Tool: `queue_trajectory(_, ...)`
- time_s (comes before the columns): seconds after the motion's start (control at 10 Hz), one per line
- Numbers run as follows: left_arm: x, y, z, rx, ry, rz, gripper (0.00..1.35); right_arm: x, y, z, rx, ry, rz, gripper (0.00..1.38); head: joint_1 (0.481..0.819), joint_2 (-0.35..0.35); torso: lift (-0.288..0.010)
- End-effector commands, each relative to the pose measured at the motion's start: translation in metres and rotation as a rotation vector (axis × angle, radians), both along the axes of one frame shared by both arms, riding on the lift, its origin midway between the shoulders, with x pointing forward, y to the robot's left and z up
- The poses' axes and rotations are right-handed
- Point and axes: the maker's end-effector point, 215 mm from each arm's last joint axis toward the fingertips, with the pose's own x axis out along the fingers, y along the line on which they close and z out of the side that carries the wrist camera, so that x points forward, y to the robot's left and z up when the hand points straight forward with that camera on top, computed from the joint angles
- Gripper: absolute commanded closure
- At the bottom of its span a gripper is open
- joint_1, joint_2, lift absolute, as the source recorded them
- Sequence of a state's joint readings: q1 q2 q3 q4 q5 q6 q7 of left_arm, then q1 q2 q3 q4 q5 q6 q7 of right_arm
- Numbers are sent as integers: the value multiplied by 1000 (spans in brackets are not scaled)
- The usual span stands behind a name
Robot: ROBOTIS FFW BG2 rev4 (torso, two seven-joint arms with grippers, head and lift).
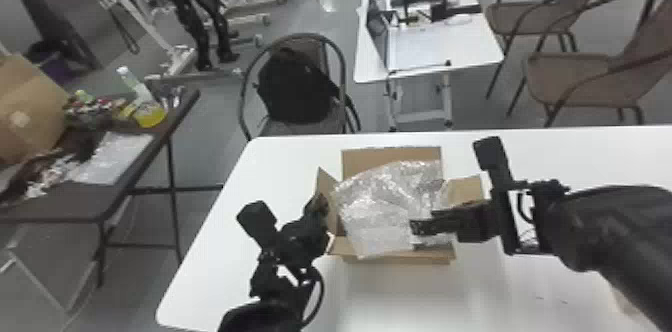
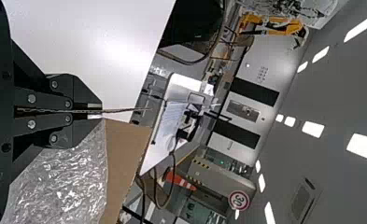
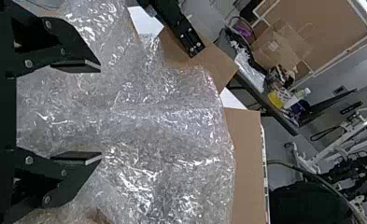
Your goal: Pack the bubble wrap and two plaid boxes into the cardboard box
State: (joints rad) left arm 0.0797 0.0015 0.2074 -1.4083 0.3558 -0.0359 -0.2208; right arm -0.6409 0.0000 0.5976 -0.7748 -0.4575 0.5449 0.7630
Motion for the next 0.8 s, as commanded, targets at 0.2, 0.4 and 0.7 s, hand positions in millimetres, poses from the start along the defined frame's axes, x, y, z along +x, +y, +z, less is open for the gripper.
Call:
queue_trajectory(0.2, -6, 7, -3, -20, -3, 21, 1214, 8, 17, 73, 28, -305, 27, 127, 695, 350, -14)
queue_trajectory(0.4, -14, 15, -8, -33, 3, 38, 1214, 5, -34, 95, 20, -460, -86, 128, 695, 350, -14)
queue_trajectory(0.7, -29, 24, -15, -52, 9, 62, 1214, -33, -184, 50, -84, -537, -384, 131, 695, 349, -14)
